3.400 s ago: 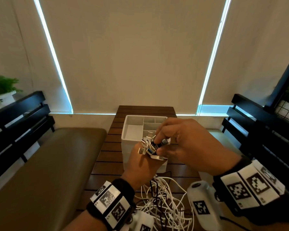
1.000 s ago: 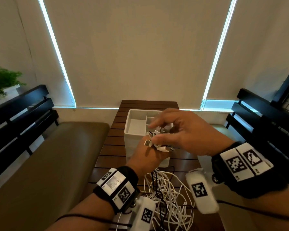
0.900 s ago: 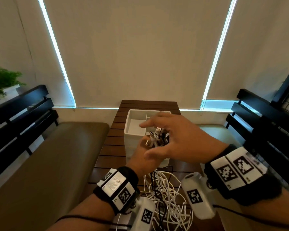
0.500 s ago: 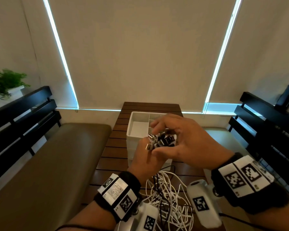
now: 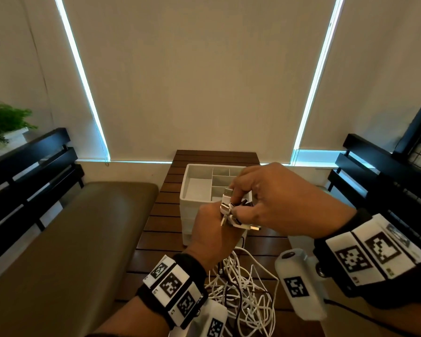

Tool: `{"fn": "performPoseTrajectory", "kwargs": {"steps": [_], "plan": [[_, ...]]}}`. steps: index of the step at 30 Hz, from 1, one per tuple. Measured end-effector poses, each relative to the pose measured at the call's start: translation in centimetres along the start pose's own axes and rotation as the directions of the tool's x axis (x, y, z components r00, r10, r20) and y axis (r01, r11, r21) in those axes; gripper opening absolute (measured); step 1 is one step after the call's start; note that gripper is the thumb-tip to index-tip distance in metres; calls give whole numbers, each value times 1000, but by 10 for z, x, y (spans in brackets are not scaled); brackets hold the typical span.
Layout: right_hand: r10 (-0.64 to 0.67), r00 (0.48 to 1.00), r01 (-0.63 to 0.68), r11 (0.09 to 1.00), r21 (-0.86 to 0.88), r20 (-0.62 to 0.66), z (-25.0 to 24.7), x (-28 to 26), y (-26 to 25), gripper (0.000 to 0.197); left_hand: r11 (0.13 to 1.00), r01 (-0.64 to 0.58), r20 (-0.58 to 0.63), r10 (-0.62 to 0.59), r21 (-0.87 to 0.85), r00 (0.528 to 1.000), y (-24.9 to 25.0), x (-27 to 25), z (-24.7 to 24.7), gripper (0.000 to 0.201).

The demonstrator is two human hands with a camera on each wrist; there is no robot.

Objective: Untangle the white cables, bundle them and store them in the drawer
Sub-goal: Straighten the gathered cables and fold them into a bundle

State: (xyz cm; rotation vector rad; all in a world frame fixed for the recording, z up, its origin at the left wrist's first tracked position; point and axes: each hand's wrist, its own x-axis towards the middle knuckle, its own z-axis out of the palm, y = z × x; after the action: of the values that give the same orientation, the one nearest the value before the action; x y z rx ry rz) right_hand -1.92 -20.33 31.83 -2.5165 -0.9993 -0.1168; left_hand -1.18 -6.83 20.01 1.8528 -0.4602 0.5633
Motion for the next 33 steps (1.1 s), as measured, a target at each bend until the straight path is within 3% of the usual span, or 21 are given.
{"fn": "performPoseTrajectory", "kwargs": {"steps": [4,7,15,18,21,24,25,28,33], "plan": [[-28,999,29,1000,12,-36,3,1,-1,7,1000,5,7,-5,-9,1000,1,1,0,28],[-51,995,55,998,42,-89,9,0,-2,10,1000,-12,18,12,-17,1000,7,1,-3,17],[-72,970,95,991,91,-234,18,-3,1,18,999,35,68,-34,-15,997,13,4,-4,13],[-70,966,99,989,107,-248,21,-2,4,15,997,81,75,-81,7,994,12,6,-4,19],[4,973,52,971,234,-231,21,-3,1,9,996,88,77,-88,12,993,15,2,-3,8],[80,985,-55,984,167,-150,28,-2,-7,58,992,111,82,-116,57,990,21,-4,-3,16],[81,990,-69,992,106,-115,32,-1,-9,64,989,126,84,-132,73,988,22,-5,-2,16],[3,990,-2,1000,11,-139,46,4,-7,47,982,179,103,-184,53,978,20,-10,-4,51],[-124,933,134,991,5,-338,58,11,4,42,973,210,112,-199,-99,974,27,-3,-6,18]]}}
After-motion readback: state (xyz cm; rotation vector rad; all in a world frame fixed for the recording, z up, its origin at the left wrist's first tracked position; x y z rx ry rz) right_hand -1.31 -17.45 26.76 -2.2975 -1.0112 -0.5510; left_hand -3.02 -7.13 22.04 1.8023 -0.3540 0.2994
